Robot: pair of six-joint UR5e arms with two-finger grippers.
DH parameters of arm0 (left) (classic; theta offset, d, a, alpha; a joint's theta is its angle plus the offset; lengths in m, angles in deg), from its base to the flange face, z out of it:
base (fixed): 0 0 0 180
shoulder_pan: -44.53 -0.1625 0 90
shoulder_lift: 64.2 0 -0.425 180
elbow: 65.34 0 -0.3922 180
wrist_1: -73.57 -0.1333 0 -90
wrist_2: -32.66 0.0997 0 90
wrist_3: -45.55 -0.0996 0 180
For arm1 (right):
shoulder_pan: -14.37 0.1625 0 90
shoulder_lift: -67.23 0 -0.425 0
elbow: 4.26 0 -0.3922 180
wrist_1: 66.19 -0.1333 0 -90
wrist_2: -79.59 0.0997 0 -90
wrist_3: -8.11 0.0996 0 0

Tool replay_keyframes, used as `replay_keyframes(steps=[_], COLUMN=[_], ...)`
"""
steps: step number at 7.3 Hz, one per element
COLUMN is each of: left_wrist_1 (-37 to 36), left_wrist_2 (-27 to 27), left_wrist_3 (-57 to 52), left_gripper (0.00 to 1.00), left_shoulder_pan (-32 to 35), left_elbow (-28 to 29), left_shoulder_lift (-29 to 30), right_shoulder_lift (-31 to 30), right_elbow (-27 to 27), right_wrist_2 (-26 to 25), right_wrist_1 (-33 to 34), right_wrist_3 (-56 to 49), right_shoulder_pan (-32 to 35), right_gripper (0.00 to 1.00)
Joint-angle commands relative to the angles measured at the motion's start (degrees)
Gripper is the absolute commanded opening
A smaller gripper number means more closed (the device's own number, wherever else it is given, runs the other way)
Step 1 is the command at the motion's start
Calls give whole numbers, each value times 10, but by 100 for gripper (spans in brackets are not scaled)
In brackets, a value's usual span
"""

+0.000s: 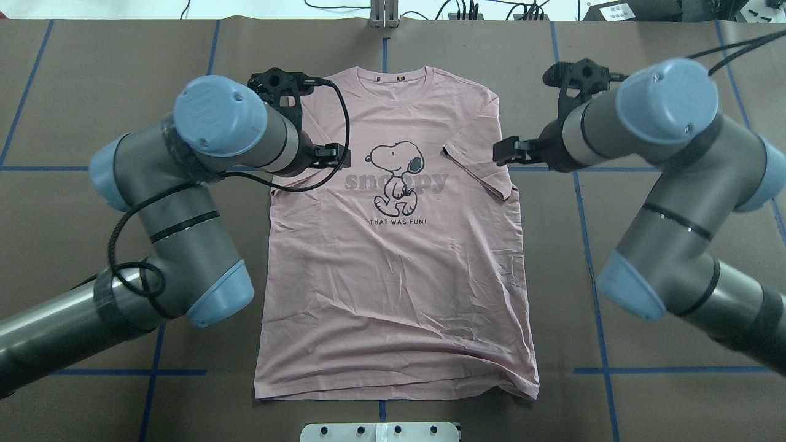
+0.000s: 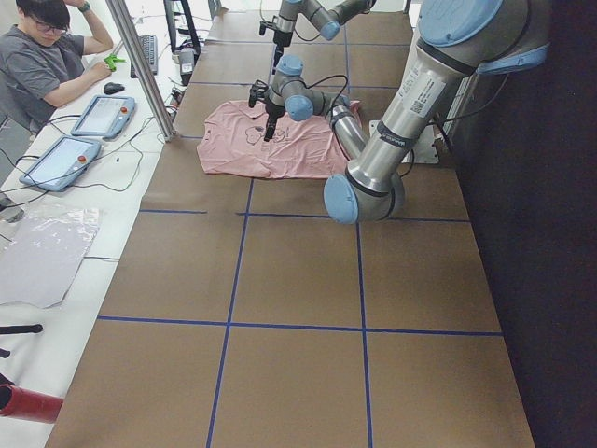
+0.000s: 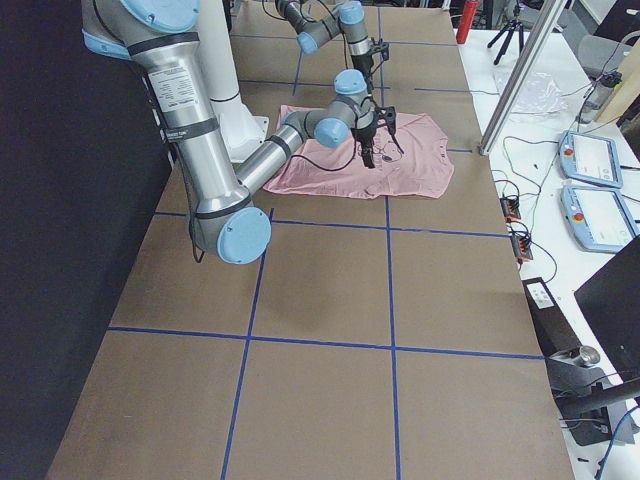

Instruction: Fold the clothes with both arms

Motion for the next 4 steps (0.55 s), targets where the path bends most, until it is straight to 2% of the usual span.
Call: replay_keyframes(steps=[1,2,3,4], left_wrist_1=[3,2,2,2], left_wrist_2=[5,8,31,56], left_wrist_3=[49,83,114,128], left_gripper=[100,100,100,100], left_shoulder_pan=[-56,-98,-142,-178], left_elbow=[-128,-171,-189,-190], left_shoulder_lift=[-91,-121,-146,-164], right_shoulder_lift=[-101,-148,-176,-187], right_elbow=[108,140,160,166], right_wrist_2=[-121,-172,-224,-254], right_wrist_1=[2,0,0,0], right_wrist_3=[159,216,256,268], right_shoulder_pan=[-162,-230,-293,-325], right_gripper=[91,84,83,83])
